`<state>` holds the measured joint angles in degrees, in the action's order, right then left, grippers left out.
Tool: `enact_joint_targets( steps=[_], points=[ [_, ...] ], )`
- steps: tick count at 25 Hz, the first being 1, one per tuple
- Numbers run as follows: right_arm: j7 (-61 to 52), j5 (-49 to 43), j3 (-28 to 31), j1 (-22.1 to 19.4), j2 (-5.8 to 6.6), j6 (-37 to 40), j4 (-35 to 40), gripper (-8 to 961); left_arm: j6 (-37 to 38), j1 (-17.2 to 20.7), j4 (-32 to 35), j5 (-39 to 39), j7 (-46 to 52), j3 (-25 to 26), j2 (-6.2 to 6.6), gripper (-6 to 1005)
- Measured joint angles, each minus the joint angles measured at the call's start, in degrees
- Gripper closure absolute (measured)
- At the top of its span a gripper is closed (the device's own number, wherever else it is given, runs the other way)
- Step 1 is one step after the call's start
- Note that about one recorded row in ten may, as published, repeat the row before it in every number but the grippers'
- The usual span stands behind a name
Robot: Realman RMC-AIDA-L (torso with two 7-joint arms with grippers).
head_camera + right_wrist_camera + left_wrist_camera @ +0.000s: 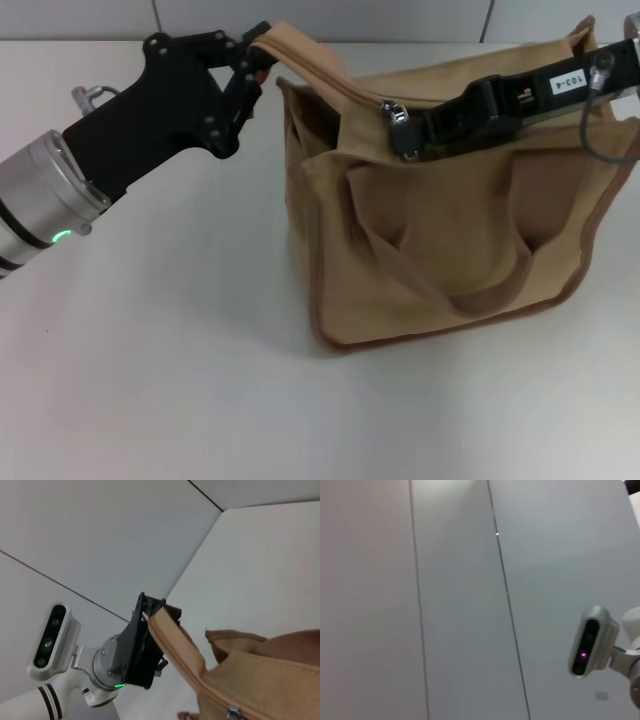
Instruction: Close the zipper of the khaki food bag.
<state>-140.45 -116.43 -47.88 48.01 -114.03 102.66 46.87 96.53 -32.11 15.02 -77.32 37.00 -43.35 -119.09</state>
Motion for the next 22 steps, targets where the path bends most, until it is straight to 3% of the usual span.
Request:
enact_joint_targets(
  steps=[9,22],
  points=[
    [1.1,0.2,3.2,-3.4,0.83,2.3,3.0,904,-2.2,1.8,0.2,2.2,-0.1,0.0,0.17,946],
    [3.6,0.0,9.5,-8.2,3.05,6.0,3.5,871,-4.3,2.2,0.3,3.0,-0.1,0.6,0.26,938]
  ],
)
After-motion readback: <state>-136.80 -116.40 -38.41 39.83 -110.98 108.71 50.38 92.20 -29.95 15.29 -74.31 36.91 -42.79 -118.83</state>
